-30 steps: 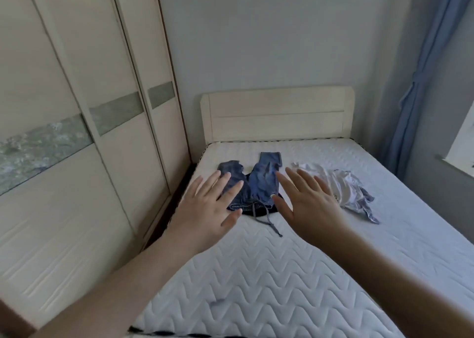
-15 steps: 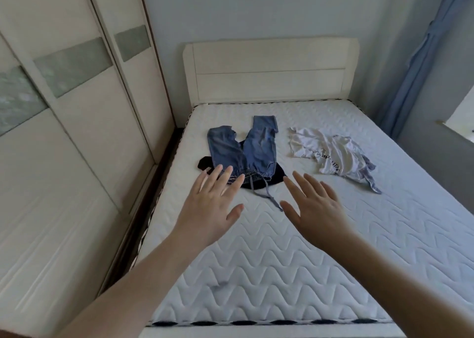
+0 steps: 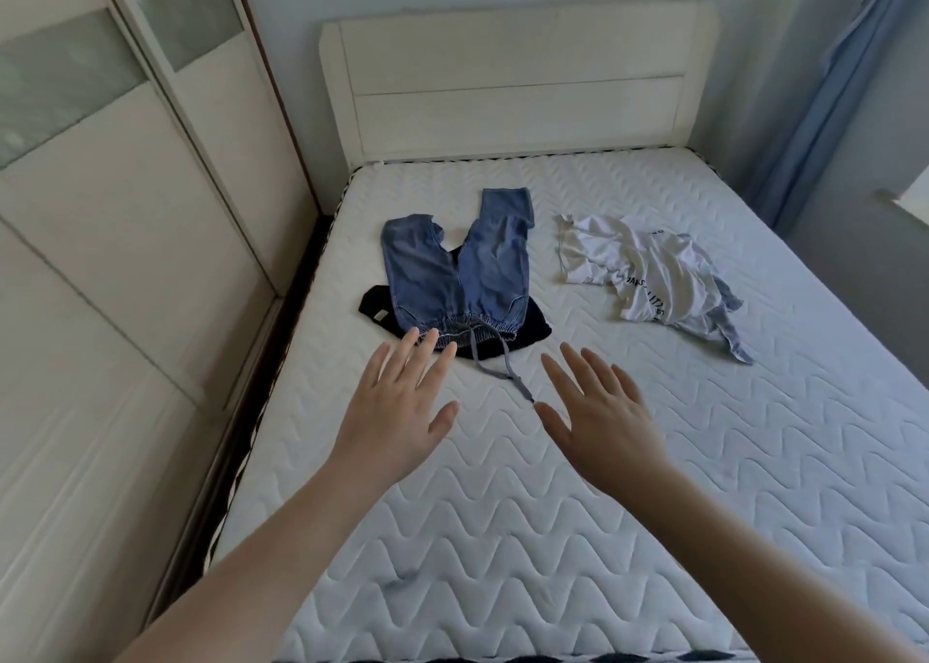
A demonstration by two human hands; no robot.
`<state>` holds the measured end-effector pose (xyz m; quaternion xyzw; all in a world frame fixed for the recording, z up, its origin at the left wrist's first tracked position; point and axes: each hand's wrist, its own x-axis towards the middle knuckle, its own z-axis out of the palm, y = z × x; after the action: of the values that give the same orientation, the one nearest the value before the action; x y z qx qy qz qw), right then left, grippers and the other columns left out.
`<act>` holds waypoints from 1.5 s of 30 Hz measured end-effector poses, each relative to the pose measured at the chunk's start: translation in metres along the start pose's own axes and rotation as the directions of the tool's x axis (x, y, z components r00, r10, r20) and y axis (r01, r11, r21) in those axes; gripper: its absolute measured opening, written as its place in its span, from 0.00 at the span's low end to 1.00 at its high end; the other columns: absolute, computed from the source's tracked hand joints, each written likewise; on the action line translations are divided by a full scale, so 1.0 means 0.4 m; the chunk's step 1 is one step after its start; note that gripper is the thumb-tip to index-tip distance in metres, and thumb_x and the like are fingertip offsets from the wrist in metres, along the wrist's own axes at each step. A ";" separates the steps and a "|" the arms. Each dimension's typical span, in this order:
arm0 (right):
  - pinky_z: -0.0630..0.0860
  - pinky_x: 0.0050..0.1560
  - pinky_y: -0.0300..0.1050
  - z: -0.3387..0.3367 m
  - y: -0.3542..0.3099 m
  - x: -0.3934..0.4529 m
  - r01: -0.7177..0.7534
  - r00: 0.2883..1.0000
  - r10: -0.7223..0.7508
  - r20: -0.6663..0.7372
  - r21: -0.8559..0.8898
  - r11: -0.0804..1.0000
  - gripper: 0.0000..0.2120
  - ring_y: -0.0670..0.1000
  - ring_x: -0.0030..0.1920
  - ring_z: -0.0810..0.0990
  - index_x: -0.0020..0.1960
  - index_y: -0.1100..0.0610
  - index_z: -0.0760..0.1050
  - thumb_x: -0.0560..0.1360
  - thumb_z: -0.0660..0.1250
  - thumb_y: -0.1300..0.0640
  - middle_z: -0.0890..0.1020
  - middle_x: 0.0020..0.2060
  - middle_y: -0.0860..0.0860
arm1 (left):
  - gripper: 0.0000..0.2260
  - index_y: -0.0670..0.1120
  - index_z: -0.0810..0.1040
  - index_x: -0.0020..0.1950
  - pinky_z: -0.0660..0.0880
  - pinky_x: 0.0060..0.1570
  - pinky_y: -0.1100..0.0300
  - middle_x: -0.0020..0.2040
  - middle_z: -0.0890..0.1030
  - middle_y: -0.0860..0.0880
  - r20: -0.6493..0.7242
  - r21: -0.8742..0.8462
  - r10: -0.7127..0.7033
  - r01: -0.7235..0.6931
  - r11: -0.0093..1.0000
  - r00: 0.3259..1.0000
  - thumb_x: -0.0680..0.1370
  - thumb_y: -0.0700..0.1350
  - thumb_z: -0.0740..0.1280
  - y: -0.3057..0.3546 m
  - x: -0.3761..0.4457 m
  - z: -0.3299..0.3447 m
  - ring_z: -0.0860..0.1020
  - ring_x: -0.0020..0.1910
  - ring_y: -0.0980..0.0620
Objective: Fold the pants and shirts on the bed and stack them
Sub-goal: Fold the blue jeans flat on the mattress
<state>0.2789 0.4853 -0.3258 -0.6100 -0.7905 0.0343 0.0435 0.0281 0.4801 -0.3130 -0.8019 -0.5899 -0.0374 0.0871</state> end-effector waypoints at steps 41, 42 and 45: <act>0.50 0.77 0.52 0.767 0.158 0.908 -0.060 0.974 0.045 0.223 0.057 0.997 0.30 0.51 0.79 0.49 0.80 0.53 0.48 0.82 0.49 0.42 0.52 0.80 0.50 | 0.28 0.46 0.59 0.78 0.55 0.74 0.46 0.78 0.61 0.43 0.232 -0.067 -0.043 0.060 0.996 0.972 0.80 0.51 0.59 -0.288 0.641 0.941 0.57 0.77 0.44; 0.51 0.77 0.52 0.799 0.163 0.932 -0.054 0.972 0.042 0.230 0.046 0.997 0.30 0.51 0.79 0.49 0.80 0.53 0.48 0.83 0.49 0.42 0.52 0.80 0.50 | 0.28 0.47 0.57 0.79 0.53 0.74 0.47 0.78 0.59 0.44 0.241 -0.064 -0.038 0.055 0.996 0.970 0.80 0.51 0.58 -0.286 0.657 0.983 0.55 0.78 0.44; 0.52 0.77 0.52 0.891 0.190 1.000 -0.067 0.968 0.057 0.243 0.035 0.997 0.28 0.50 0.79 0.50 0.80 0.53 0.50 0.83 0.50 0.45 0.53 0.79 0.50 | 0.28 0.48 0.55 0.79 0.51 0.75 0.48 0.79 0.56 0.45 0.247 -0.065 -0.059 0.077 0.995 0.967 0.80 0.50 0.57 -0.288 0.708 1.095 0.52 0.78 0.46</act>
<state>0.2119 0.8912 -0.6773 -0.6246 -0.7694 0.1268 -0.0409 -0.0152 0.8601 -0.6858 -0.7822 -0.6217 0.0372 -0.0174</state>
